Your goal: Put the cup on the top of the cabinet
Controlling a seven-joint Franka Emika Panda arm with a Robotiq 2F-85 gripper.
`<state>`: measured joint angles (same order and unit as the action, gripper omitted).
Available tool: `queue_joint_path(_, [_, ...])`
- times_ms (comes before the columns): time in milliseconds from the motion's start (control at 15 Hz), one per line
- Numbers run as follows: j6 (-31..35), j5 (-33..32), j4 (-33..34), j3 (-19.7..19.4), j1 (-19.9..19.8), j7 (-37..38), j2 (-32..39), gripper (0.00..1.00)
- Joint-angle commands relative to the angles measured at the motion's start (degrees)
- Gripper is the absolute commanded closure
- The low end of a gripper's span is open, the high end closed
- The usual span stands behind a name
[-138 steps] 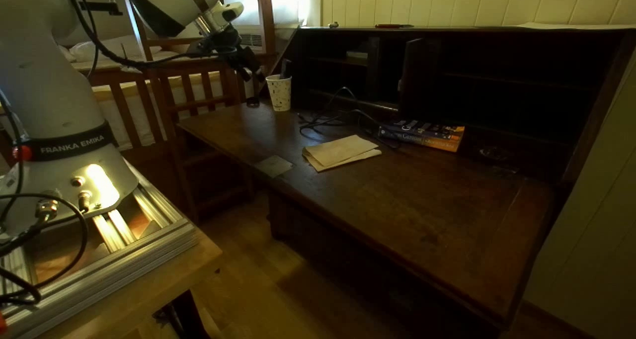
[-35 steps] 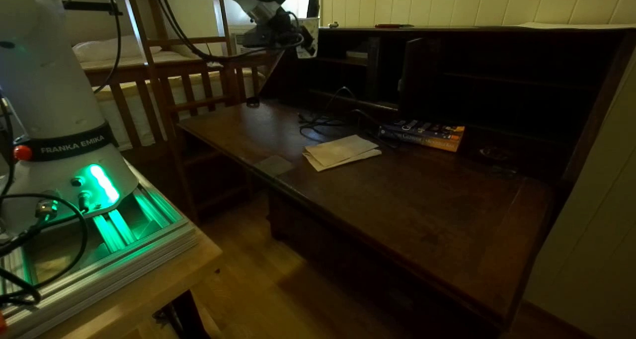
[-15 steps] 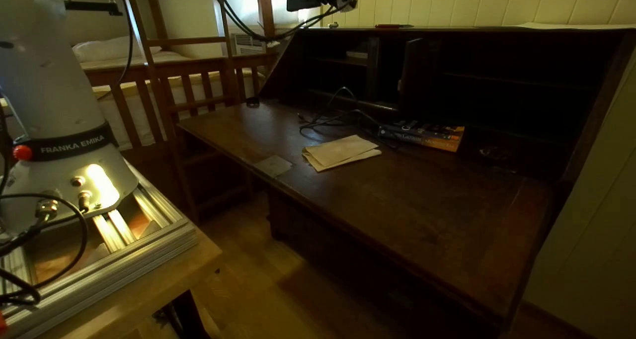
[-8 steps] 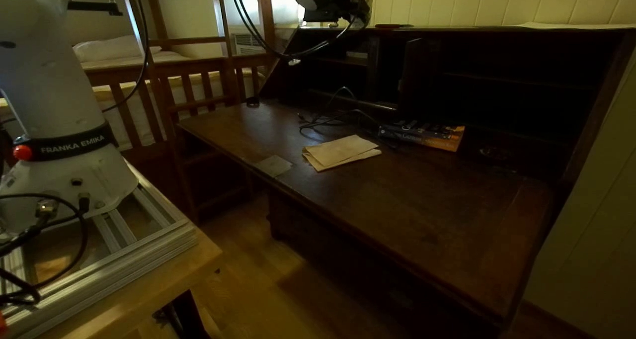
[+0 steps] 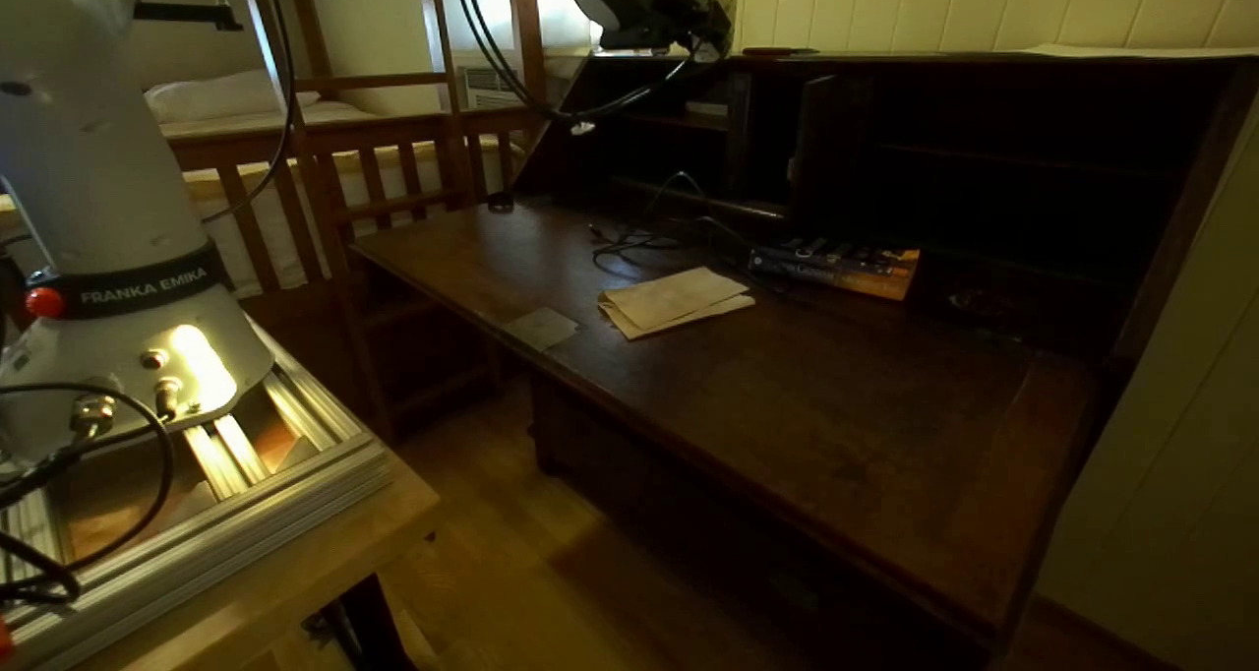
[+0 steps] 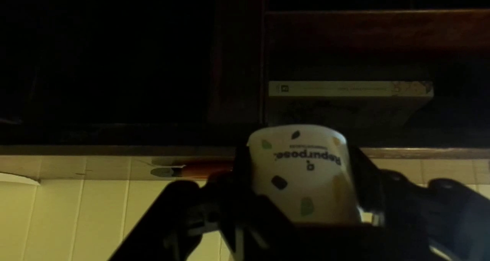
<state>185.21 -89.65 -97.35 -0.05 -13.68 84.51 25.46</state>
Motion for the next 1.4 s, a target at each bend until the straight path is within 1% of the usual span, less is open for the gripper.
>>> queue_joint_path(0, [-1.22,7.47,0.7,1.67,-1.01,-9.13,0.6,0.62])
queue_joint_path(133, [-3.05,12.28,1.15,3.65,-1.94,-14.55,0.51,0.62])
queue_joint_path(200, [-2.5,19.0,1.39,0.86,0.8,-19.81,0.54,0.62])
queue_joint_path(267, [-3.44,17.86,3.21,5.67,-2.96,-20.3,1.12,0.62])
queue_joint_path(333, [-2.1,25.6,3.24,1.6,0.92,-26.79,1.13,0.62])
queue_joint_path(467, [-3.75,34.38,3.46,2.25,1.55,-33.93,1.15,0.62])
queue_joint_path(533, [-2.52,27.63,1.84,2.52,0.32,-27.62,0.47,0.37])
queue_joint_path(600, [-3.0,30.85,2.0,2.53,0.77,-30.69,0.47,0.37])
queue_joint_path(733, [-3.35,32.44,2.06,2.53,1.16,-32.13,0.48,0.37])
queue_joint_path(800, [-3.36,32.47,2.06,2.53,1.18,-32.13,0.5,0.62])
queue_joint_path(867, [-4.31,32.37,2.0,1.7,1.77,-31.07,0.53,0.62])
queue_joint_path(933, [-4.53,33.28,1.62,2.82,1.0,-31.72,0.67,0.62])
queue_joint_path(1000, [-5.64,34.48,1.73,4.79,-0.2,-33.72,1.27,0.62])
queue_joint_path(1200, [-8.51,36.53,3.4,8.96,-2.35,-37.37,2.78,0.62])
queue_joint_path(1267, [-8.24,44.96,2.83,4.87,1.98,-44.47,2.77,0.62])
queue_joint_path(1333, [-10.0,48.3,3.82,5.09,2.47,-47.61,3.17,0.62])
